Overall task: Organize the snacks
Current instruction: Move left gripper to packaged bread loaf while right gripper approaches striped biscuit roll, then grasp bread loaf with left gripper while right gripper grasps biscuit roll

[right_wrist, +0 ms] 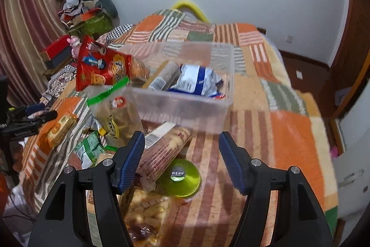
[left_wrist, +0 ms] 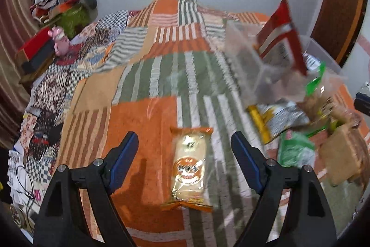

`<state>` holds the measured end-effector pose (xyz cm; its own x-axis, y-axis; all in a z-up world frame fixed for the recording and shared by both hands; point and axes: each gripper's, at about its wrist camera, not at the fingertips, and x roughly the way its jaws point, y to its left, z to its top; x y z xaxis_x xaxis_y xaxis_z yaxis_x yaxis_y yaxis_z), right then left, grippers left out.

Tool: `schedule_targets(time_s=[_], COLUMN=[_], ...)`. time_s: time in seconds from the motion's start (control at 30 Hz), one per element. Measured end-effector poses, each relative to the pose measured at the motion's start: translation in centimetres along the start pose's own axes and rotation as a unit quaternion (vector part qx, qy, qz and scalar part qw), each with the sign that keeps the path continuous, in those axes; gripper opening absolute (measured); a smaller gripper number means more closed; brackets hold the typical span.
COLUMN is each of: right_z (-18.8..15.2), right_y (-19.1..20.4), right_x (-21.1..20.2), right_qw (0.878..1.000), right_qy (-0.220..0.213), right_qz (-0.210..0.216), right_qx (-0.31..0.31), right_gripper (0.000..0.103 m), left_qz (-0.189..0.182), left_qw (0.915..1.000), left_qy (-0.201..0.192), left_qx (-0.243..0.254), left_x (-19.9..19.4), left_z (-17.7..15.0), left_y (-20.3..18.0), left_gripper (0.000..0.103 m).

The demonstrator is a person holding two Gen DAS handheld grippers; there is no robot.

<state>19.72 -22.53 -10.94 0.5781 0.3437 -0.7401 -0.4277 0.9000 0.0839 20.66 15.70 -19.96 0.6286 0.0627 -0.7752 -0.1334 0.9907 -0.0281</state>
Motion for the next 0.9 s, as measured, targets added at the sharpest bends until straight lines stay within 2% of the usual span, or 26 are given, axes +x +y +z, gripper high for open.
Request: schedule_targets(time_s=[0.13,0.2,0.33,0.53,0.6,0.77,0.9], right_z=[0.1,0.1,0.0,0.1,0.1,-0.2,-0.5], right_y=[0.4,0.8,1.2,1.4,1.9,2.5,2.3], right_x=[1.1,1.6,2.5,2.9,3.0,3.8,4.6], right_qw=[1.000,1.000,0.999,0.998,0.998,0.998,0.997], right_qy=[0.010,0.015,0.025,0.035,0.040,0.054,0.065], right_qz=[0.017,0.022,0.023,0.028,0.025,0.014,0.002], right_qx=[0.011,0.012,0.019,0.035,0.028,0.023,0.031], right_gripper=[0.064,0.066,0.068,0.069,0.069,0.070,0.069], left_qz=[0.003,0.004,-0.001,0.008,0.009,-0.008,-0.015], left_qw=[0.9999,0.9998,0.9996,0.9996,0.9996,0.9999,0.9997], left_qy=[0.013,0.018,0.026,0.012,0.008,-0.003,-0.010], left_qx=[-0.005,-0.003,0.010,0.026,0.023,0.008,0.016], left_x=[1.7,2.3,3.2,3.7,3.5,2.5,1.5], left_z=[-1.3,-1.5,-2.2,-2.8,-2.8,-2.9,-2.9], left_y=[0.6,0.7,0.5,0.5,0.7,1.6,1.1], left_gripper=[0.081,0.071,0.059,0.044,0.035,0.034,0.034])
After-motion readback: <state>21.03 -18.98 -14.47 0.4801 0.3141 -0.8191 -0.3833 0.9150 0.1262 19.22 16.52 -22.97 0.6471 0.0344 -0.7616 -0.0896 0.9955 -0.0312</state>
